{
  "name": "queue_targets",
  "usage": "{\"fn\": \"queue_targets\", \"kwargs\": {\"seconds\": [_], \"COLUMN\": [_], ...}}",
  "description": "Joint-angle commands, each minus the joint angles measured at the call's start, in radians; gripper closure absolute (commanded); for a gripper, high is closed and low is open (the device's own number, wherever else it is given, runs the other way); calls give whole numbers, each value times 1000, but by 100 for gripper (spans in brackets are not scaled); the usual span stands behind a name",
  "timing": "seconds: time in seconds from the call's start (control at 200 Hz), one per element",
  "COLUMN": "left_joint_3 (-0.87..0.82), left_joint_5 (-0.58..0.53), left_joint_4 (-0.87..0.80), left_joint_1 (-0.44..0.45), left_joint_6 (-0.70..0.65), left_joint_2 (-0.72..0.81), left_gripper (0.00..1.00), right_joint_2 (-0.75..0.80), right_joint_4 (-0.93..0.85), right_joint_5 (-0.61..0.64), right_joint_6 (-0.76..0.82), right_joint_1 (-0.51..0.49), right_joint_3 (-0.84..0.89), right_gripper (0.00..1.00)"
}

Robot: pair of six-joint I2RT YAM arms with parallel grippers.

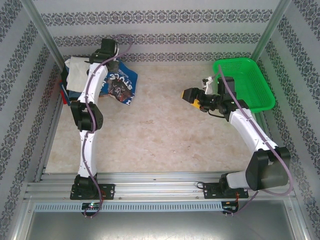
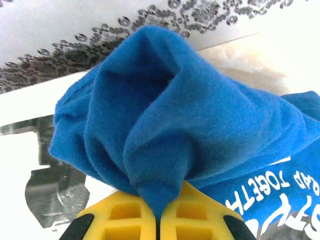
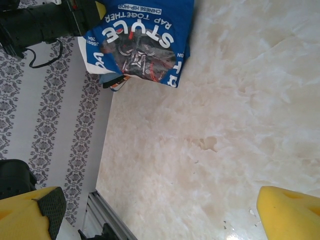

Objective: Fold and stack the t-shirts

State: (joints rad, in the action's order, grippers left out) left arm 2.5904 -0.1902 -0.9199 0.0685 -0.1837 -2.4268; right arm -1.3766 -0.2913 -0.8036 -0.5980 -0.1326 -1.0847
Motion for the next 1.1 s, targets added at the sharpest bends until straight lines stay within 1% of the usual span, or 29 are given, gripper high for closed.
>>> {"fn": "queue_targets", "kwargs": {"seconds": [0.0, 0.365, 0.784, 0.914, 1.094], "left_joint_3": [62, 73, 41, 34, 33], "left_joint_5": [10, 21, 140, 192, 247], "left_joint_4": [87, 109, 137, 152, 167], "left_joint_1": [-52, -141, -275, -325, -371], "left_joint_6": [-3, -17, -2, 22, 55], "left_joint_2": [39, 74, 131, 125, 94], "left_gripper": [100, 100, 100, 100, 100], "right_joint_2": [-13, -28, -80, -98, -133], "right_joint_4": [-18, -21, -47, -65, -78], "right_joint_5": [-26, -35, -38, -37, -38], "right_joint_6": [23, 8, -3, -1, -8], "right_joint_1": [5, 4, 1, -1, -2], "right_joint_3": [-35, -50, -121, -145, -178], "right_gripper": [2, 2, 2, 2, 2]}}
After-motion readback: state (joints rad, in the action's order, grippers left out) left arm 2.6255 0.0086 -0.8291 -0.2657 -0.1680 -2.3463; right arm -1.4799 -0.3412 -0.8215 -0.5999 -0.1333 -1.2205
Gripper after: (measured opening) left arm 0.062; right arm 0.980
